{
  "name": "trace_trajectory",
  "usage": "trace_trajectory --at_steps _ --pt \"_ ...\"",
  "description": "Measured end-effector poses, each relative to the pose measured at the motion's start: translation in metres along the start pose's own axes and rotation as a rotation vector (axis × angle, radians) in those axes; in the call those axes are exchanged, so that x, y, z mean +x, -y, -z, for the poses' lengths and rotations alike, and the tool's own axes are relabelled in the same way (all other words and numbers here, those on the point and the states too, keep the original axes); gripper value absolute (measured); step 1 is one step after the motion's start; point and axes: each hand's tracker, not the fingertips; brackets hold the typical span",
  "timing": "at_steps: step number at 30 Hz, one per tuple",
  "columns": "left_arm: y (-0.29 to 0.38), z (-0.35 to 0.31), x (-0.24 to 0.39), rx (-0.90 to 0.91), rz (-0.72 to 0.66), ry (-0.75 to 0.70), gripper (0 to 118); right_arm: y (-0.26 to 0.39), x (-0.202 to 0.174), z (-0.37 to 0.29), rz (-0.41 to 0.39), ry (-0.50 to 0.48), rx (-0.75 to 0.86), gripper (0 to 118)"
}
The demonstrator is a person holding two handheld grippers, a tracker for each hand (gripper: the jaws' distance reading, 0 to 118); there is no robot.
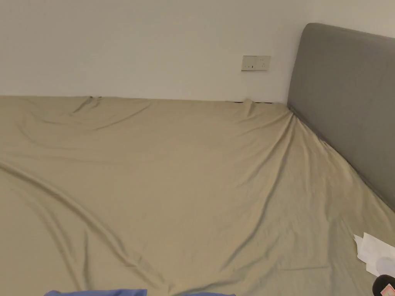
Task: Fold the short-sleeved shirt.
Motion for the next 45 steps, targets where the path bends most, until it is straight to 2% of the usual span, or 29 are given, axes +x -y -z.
trace_trajectory --at_steps 2,6,8,10,11,12,13,14,16,18,20,21,22,23,24,25,27,29,31,32,33,36,38,41,45 --pt "0.007 0.023 0.045 -0.080 0.107 0.037 13 0.001 0.002 -0.002 0.001 -0.002 0.003 4" --pt "0.049 0.110 0.134 -0.290 0.422 0.066 13 0.003 0.011 -0.013 0.026 -0.014 0.021 4" --pt "0.072 0.159 0.142 -0.334 0.527 0.060 13 0.003 0.016 -0.022 0.027 0.000 0.037 4" --pt "0.108 0.210 0.157 -0.357 0.579 -0.068 15 0.004 0.021 -0.033 0.014 0.033 0.064 4" --pt "0.126 0.227 0.157 -0.355 0.627 -0.151 25 0.004 0.024 -0.037 0.012 0.041 0.069 4" --pt "0.143 0.238 0.157 -0.349 0.694 -0.183 50 0.005 0.027 -0.042 0.012 0.050 0.075 4" --pt "0.155 0.244 0.157 -0.364 0.728 -0.164 80 0.005 0.031 -0.046 0.015 0.061 0.080 4" --pt "0.162 0.244 0.157 -0.384 0.686 -0.124 87 0.006 0.034 -0.049 0.020 0.071 0.083 4" --pt "0.159 0.223 0.154 -0.424 0.523 0.069 93 0.008 0.044 -0.051 0.035 0.087 0.077 4" --pt "0.145 0.200 0.155 -0.328 0.453 0.084 92 0.009 0.048 -0.051 0.039 0.111 0.069 4" --pt "0.126 0.169 0.164 -0.110 0.552 -0.008 89 0.011 0.051 -0.051 0.043 0.115 0.070 4" --pt "0.124 0.158 0.168 -0.018 0.611 -0.076 81 0.011 0.051 -0.050 0.048 0.114 0.070 4" --pt "0.122 0.152 0.169 0.072 0.694 -0.175 64 0.012 0.051 -0.049 0.052 0.113 0.070 4" --pt "0.123 0.151 0.173 0.107 0.752 -0.242 16 0.013 0.051 -0.048 0.054 0.111 0.069 4" --pt "0.125 0.156 0.170 0.110 0.811 -0.303 1 0.013 0.052 -0.045 0.056 0.108 0.066 4" --pt "0.130 0.162 0.166 0.062 0.840 -0.336 1 0.014 0.052 -0.043 0.059 0.104 0.061 4" --pt "0.147 0.184 0.158 -0.157 0.836 -0.269 1 0.015 0.052 -0.039 0.067 0.096 0.054 4" --pt "0.177 0.204 0.153 -0.247 0.835 -0.214 1 0.016 0.052 -0.036 0.074 0.092 0.050 4" --pt "0.210 0.232 0.153 -0.332 0.918 -0.235 1 0.017 0.051 -0.035 0.075 0.089 0.043 4" --pt "0.219 0.241 0.154 -0.323 0.955 -0.280 1 0.018 0.052 -0.035 0.072 0.090 0.038 4" --pt "0.224 0.250 0.153 -0.339 0.943 -0.257 1 0.018 0.052 -0.035 0.066 0.091 0.030 4" --pt "0.217 0.254 0.157 -0.356 0.817 -0.220 1 0.018 0.050 -0.031 0.040 0.093 -0.010 4" --pt "0.206 0.245 0.160 -0.345 0.792 -0.196 1 0.017 0.045 -0.021 0.004 0.075 -0.069 4" --pt "0.178 0.211 0.167 -0.251 0.774 -0.161 1 0.017 0.027 -0.001 -0.077 0.013 -0.129 4" --pt "0.128 0.144 0.161 -0.098 0.636 -0.104 1 0.029 -0.005 0.051 -0.155 -0.114 -0.291 4"
